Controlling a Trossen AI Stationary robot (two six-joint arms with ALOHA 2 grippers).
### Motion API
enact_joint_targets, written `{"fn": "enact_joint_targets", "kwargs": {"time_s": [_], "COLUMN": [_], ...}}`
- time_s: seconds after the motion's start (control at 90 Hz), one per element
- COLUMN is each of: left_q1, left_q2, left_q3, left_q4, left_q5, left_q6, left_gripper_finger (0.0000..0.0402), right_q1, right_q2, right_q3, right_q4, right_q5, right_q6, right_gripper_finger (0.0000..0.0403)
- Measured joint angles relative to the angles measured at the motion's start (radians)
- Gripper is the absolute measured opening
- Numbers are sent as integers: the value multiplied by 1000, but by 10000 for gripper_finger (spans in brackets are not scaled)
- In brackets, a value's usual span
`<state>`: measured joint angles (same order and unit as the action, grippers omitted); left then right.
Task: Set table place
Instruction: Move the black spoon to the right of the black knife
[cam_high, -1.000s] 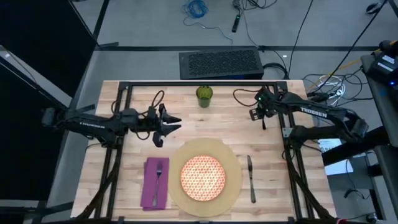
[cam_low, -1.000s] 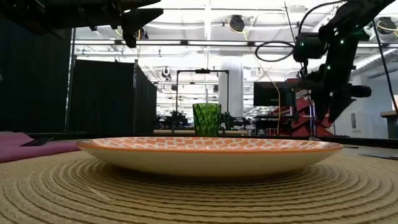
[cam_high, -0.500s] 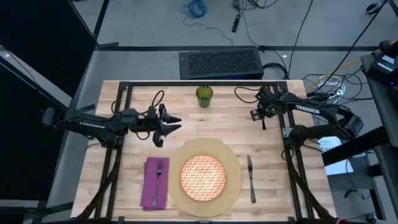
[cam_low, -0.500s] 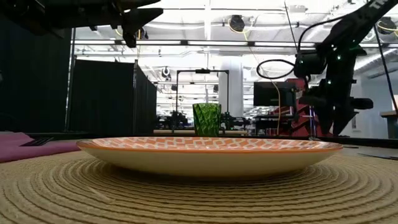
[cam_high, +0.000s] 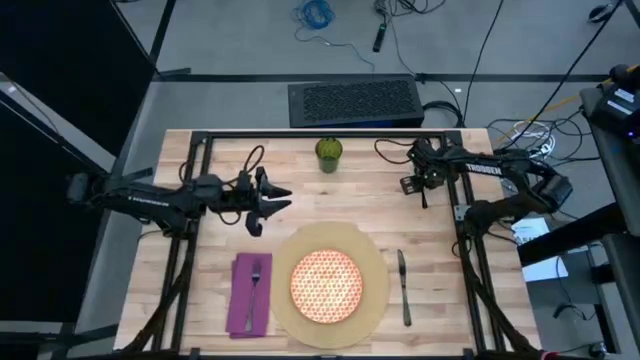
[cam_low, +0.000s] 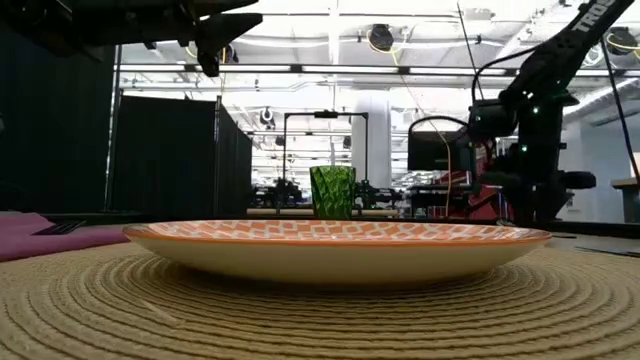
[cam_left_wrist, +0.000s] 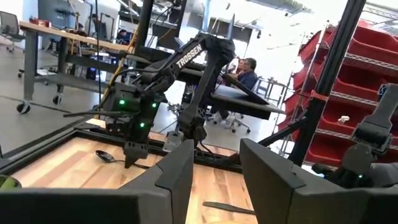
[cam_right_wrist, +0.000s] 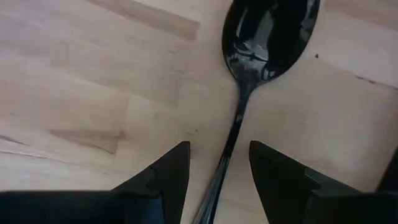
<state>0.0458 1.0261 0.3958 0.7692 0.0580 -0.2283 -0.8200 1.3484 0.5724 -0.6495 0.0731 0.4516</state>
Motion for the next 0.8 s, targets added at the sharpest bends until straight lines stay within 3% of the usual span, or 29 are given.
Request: {"fn": "enact_joint_targets", "kwargs": {"time_s": [0.122, 0.344, 0.633, 0.8], "left_q1": [0, 0, 0, 0], "left_q2": [0, 0, 0, 0], "left_q3": [0, 0, 0, 0], "left_q4": [0, 0, 0, 0], "left_q5": [0, 1, 1, 1], "left_q6": [0, 0, 0, 0], "left_gripper_finger": [118, 118, 118, 118], "right_q1": [-4, -4, 5, 89], "right_q2": [2, -3, -21, -115], "right_q3": [0, -2, 47, 114], "right_q4": [6, 17, -96, -193], "right_q5": [-3, 4, -32, -82], "right_q6": [-12, -62, -78, -29], "right_gripper_finger": [118, 12, 2, 1]}}
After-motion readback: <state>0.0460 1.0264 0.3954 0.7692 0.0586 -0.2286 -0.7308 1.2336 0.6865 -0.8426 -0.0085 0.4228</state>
